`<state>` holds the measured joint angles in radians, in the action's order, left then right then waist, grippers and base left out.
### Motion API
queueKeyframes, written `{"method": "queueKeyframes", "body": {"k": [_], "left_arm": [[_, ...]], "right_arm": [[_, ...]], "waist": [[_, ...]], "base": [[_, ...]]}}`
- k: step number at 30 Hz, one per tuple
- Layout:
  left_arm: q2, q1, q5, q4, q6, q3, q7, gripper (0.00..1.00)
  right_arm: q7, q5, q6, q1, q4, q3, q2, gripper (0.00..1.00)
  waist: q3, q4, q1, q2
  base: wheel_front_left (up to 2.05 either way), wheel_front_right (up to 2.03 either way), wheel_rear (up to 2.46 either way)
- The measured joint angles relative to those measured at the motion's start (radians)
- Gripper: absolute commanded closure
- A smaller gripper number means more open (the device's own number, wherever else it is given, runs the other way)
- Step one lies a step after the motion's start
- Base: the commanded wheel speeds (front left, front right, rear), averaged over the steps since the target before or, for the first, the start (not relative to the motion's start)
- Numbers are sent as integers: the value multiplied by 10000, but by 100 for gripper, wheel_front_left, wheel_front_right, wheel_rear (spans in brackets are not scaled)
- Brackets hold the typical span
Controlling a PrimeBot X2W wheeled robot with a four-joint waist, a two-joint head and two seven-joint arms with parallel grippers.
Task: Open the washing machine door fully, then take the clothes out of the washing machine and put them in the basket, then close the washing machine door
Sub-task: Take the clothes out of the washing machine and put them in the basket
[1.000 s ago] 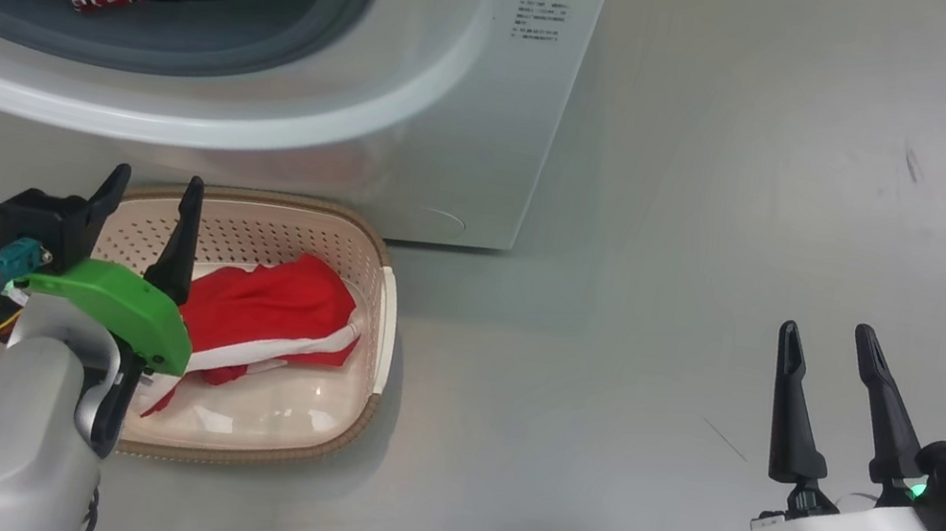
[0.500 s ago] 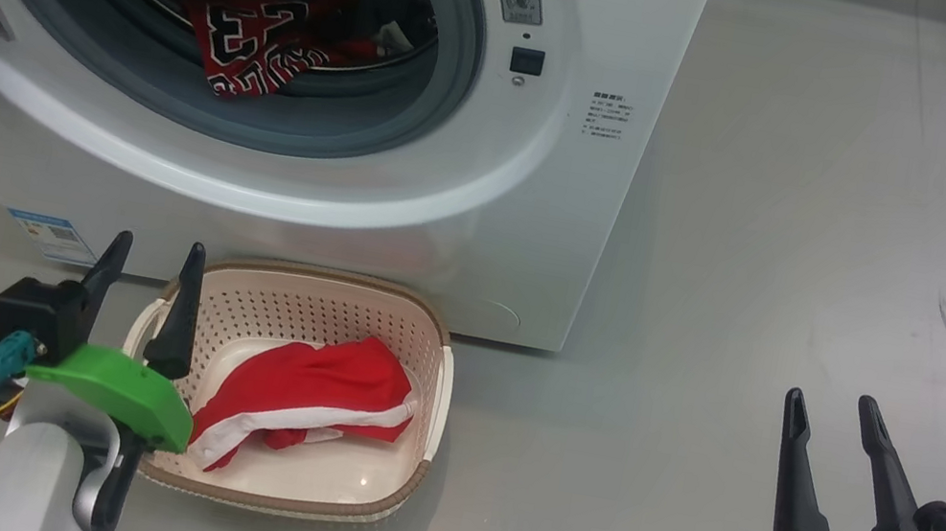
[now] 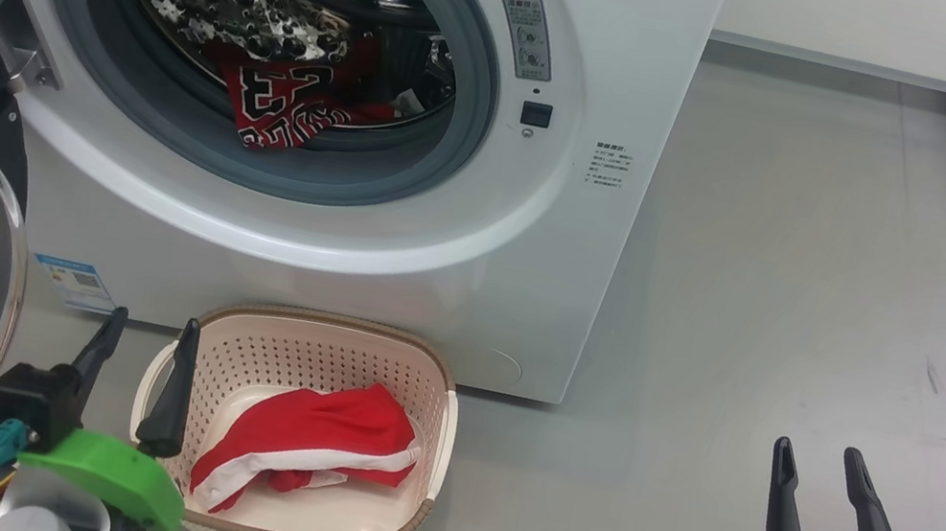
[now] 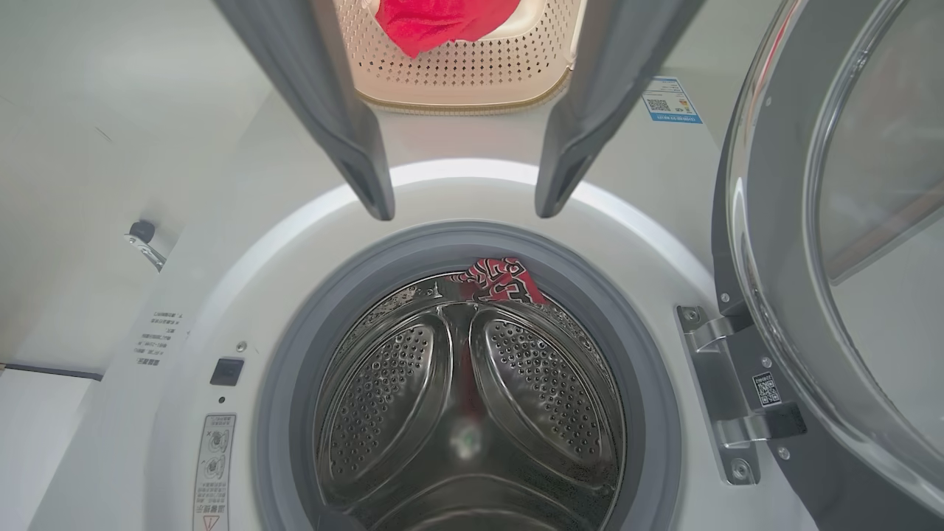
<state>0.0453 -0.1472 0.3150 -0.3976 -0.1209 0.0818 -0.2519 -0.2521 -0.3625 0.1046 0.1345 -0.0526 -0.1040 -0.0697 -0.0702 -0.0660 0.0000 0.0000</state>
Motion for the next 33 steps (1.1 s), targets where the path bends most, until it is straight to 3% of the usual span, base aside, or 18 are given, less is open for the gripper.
{"method": "queueKeyframes", "body": {"k": [33], "left_arm": [[-21, 1066, -247, 1108, -2, 274, 0, 0]], "right_arm": [[0, -42, 71, 385, 314, -79, 40, 0]], "waist": [[148, 210, 1, 0]], "base": [[0, 0, 0]]}}
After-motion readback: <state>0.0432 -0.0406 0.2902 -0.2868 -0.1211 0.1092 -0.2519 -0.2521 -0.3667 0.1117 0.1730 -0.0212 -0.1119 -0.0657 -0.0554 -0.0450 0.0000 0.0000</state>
